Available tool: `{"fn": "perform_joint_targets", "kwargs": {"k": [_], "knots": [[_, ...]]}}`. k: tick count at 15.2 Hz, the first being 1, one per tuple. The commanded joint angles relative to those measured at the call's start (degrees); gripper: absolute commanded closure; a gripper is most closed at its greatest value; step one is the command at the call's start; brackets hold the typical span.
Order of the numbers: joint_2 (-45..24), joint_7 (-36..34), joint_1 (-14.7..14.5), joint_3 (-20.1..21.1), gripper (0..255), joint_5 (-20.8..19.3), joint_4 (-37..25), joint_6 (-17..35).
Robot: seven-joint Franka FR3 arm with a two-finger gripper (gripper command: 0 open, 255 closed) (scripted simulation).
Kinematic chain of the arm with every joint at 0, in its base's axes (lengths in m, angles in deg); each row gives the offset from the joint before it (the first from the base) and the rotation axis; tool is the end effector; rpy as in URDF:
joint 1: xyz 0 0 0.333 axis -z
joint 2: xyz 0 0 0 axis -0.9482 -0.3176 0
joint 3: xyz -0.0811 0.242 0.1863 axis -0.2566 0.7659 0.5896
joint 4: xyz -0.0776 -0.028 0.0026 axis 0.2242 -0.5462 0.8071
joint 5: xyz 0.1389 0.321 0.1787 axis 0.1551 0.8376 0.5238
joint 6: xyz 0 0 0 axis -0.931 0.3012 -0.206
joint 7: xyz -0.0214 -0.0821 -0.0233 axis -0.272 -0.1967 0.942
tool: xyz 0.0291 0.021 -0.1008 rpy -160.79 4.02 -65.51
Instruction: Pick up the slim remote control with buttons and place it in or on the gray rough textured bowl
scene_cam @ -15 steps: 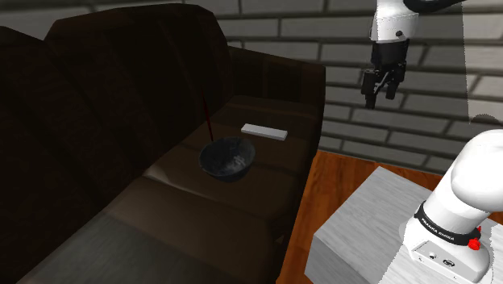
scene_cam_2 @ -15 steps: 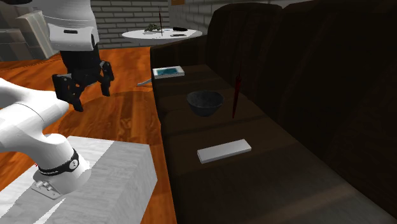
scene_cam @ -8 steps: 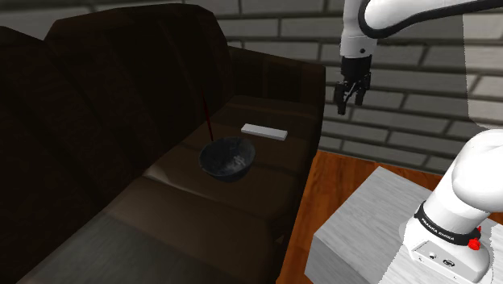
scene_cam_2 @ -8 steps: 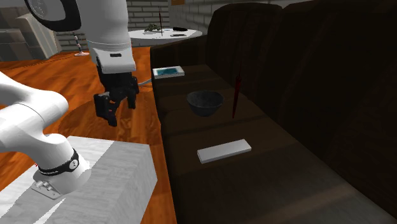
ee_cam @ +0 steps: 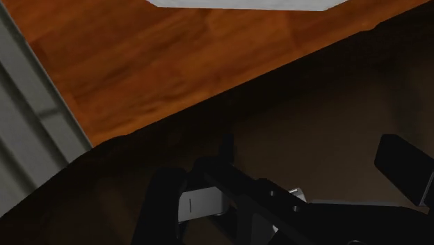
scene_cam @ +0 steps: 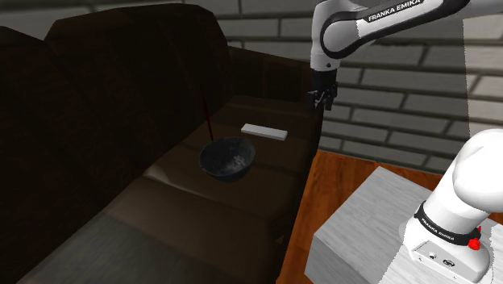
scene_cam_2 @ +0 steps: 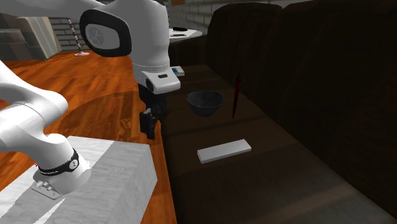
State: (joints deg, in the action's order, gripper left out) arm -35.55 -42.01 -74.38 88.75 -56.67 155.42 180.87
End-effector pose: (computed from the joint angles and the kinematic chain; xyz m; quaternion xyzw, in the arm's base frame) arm 0.4421 0.0313 0.4725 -0.9989 -0.0146 0.0451 0.0006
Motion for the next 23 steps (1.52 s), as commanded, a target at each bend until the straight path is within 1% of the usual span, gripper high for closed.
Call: {"fn": "perform_joint_targets", "kwargs": {"k": [1,6,10,15,19,20,23], "knots": [[-4.1,1.0,-0.3,0.1,0,0.0,-2.2,2.4],[-14.5,3.3,-1.1,0.6,0,-0.1,-9.1,7.2],[-22.8,4.8,-1.6,1.1,0,-0.3,-15.7,9.8],[-33.3,6.6,-2.4,1.9,0,-0.9,-25.7,11.6],[-41.9,7.9,-3.2,2.6,0,-1.5,-35.3,11.6],[-42.4,7.9,-3.3,2.6,0,-1.6,-35.9,11.6],[-43.3,7.9,-3.3,2.6,0,-1.6,-34.9,13.5]]}}
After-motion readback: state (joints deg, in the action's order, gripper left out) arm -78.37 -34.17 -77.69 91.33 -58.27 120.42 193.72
